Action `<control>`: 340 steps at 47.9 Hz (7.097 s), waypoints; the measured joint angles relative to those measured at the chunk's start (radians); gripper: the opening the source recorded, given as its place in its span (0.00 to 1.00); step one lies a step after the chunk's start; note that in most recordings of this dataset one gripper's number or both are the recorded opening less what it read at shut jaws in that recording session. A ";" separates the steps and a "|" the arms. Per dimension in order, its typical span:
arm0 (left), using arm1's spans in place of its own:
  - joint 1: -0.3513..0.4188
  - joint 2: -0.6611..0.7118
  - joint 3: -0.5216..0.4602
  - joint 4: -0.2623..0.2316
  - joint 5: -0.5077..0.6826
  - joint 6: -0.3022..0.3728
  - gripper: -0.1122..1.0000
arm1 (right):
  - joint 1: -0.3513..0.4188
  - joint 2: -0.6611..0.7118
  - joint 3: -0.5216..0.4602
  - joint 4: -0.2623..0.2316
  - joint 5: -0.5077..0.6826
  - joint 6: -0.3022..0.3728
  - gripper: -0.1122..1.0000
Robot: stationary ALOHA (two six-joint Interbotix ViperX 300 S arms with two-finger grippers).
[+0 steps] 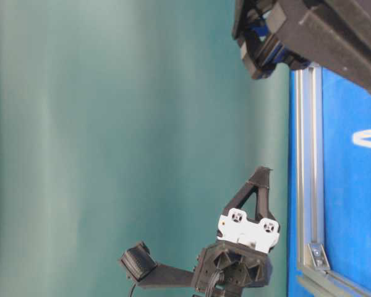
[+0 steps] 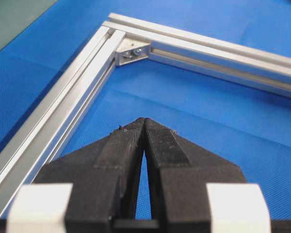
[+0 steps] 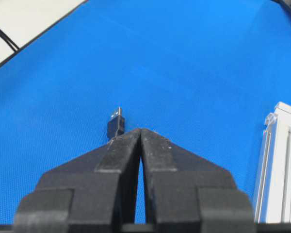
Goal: Insert the wire through the string loop located in the center.
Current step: 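Move the open right gripper down over the black USB cable's plug, then close the right gripper on the cable just behind the USB plug, then lift the cable with the right gripper and carry it toward the frame, then align the USB plug with the white zip-tie loop using the right gripper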
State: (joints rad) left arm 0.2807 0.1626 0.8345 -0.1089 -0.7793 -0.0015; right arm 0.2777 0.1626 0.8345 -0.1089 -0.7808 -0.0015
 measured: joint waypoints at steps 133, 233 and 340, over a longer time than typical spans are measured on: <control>0.008 0.000 0.009 0.023 0.012 0.008 0.10 | 0.029 -0.002 -0.175 0.084 0.469 0.160 0.08; 0.008 0.000 0.011 0.025 0.012 0.000 0.10 | 0.031 -0.017 -0.163 0.084 0.491 0.160 0.08; -0.029 0.000 0.009 0.025 0.009 -0.003 0.10 | -0.209 -0.268 0.198 0.130 0.407 0.169 0.08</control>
State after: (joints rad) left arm 0.2516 0.1626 0.8437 -0.0844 -0.7701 -0.0046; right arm 0.0690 -0.1058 1.0324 0.0215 -0.3743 0.1672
